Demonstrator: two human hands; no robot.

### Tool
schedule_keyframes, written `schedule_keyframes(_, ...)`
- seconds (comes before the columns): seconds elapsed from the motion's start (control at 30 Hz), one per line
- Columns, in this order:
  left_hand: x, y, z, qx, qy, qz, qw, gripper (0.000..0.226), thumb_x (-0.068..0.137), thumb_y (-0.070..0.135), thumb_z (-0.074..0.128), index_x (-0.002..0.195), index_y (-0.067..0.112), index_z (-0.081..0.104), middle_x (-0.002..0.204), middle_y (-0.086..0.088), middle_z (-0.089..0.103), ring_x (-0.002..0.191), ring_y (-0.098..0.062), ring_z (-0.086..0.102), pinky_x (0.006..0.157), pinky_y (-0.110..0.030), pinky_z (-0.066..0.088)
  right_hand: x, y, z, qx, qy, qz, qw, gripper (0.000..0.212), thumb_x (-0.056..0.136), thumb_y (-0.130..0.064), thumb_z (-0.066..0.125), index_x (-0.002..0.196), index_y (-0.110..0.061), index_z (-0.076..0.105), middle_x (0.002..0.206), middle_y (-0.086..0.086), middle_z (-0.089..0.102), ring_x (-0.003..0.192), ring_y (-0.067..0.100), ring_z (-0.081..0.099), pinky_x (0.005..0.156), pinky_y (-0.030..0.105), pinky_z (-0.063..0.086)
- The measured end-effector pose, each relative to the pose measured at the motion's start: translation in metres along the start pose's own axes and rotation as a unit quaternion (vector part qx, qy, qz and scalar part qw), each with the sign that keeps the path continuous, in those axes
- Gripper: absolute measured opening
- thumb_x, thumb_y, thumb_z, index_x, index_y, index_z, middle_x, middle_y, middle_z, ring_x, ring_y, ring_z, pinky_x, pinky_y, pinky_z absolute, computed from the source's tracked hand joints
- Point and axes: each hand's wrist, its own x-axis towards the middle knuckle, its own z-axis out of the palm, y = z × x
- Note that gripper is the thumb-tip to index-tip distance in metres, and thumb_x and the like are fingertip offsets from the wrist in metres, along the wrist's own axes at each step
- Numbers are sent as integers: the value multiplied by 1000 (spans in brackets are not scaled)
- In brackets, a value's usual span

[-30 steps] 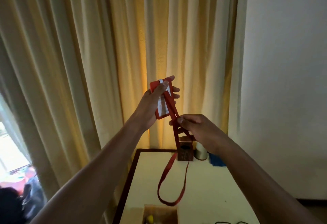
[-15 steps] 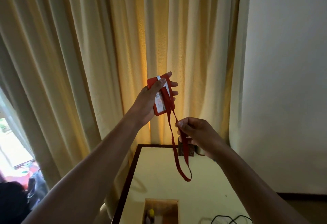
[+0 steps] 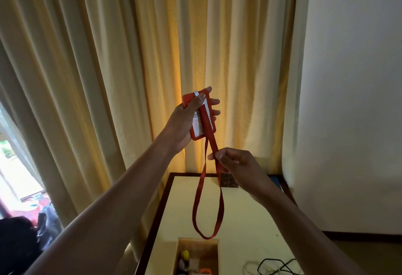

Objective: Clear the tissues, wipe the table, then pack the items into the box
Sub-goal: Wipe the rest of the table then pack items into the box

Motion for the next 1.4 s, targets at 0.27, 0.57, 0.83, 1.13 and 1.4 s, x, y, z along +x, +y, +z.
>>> schedule_keyframes(0.27, -8, -1, 6, -38, -17, -6, 999, 39, 109, 27, 47, 146, 16, 50, 134, -14, 68, 115, -32, 70, 98, -41, 57, 4, -4, 0, 3, 23, 16, 1000, 64, 92, -72, 52, 142, -32, 52, 134, -14, 62, 125, 7, 57, 109, 46, 48)
schedule_keyframes(0.57, -11, -10, 12, 7, -28, -1, 1000, 43, 110, 24, 42, 152, 15, 44, 139, -11, 65, 123, -29, 67, 107, -43, 53, 13, -9, 11, 162, 51, 43, 985, 38, 100, -49, 52, 112, -19, 73, 88, -2, 75, 88, 11, 71, 86, 34, 46)
schedule_keyframes(0.83, -13, -24, 8, -20, -12, -11, 1000, 44, 110, 24, 42, 153, 13, 43, 143, -11, 63, 127, -29, 65, 103, -41, 55, 11, -1, 11, 211, 37, 44, 976, 41, 90, -43, 66, 103, -5, 73, 79, 3, 70, 82, 18, 65, 97, 46, 50)
schedule_keyframes(1.13, -22, -41, -9, -77, 9, -41, 996, 62, 101, 39, 59, 152, 11, 37, 139, -9, 63, 131, -31, 60, 102, -46, 55, 8, -1, 2, 168, 58, 69, 982, 20, 96, -32, 68, 102, -14, 76, 75, -1, 71, 76, 14, 67, 87, 37, 54)
schedule_keyframes(1.4, -41, -23, -25, 609, -128, 104, 776, 133, 68, 70, 79, 163, 36, -7, 172, 12, -11, 156, -7, -20, 128, -44, -4, 2, 11, -26, 6, -9, 106, 994, 22, 97, -32, 66, 84, -16, 74, 78, 3, 74, 76, 16, 70, 80, 32, 55)
